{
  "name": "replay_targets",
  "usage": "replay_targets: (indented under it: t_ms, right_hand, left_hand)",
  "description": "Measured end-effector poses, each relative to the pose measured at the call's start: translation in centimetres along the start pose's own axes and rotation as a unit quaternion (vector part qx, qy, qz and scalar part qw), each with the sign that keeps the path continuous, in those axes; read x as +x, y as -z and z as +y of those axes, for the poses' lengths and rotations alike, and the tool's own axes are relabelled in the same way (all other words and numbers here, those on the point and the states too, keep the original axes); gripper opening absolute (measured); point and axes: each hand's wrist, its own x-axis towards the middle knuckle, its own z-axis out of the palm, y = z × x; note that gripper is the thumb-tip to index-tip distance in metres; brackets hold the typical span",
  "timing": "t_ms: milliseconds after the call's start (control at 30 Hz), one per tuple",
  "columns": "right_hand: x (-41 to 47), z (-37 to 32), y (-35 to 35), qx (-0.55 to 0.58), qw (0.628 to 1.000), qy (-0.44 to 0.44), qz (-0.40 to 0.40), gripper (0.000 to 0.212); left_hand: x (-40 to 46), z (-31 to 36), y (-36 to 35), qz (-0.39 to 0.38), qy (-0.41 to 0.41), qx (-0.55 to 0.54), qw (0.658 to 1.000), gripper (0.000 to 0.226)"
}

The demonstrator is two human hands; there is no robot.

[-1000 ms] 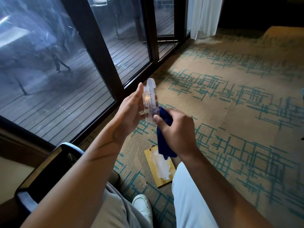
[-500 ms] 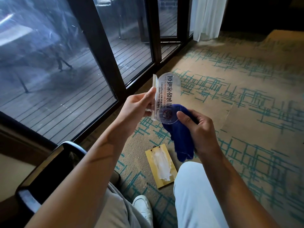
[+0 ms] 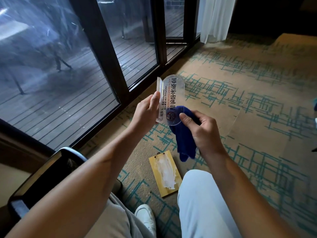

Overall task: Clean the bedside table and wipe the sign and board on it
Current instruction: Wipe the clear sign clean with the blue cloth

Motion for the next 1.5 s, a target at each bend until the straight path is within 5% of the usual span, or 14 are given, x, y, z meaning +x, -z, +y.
replay_targets:
  t_ms: [233,433,633,800,1500]
  right_hand:
    - [3.2,-0.2,0.0,-0.114,0.993,0.035,-0.003,0.005]
    - [5.7,-3.6,0.7,-0.162,0.975,0.088,0.128,0.016]
    - [8.3,-6.5,-2.9,-0.337,0.922,0.185,0.053,0.02]
    - [9.1,-6.5,-5.1,-0.397,0.905,0.151,0.016,0.017]
    - [5.9,-8.5,-3.6,-0.436,0.89,0.117,-0.069,0.017]
  left_hand:
    - [2.1,-0.5,-0.1,-0.019,0.057,-0.073,0.996,0.056]
    - [3.1,-2.5,0.0,-0.032,0.044,-0.038,0.998,0.065]
    - [2.8,-2.4,-0.3,0.0,-0.014,0.118,0.993,0.055]
    - [2.2,-1.8,-1.0,0.041,-0.077,0.192,0.977,0.056]
    - [1.3,-1.2,-1.1,0.108,-0.128,0.105,0.98,0.048]
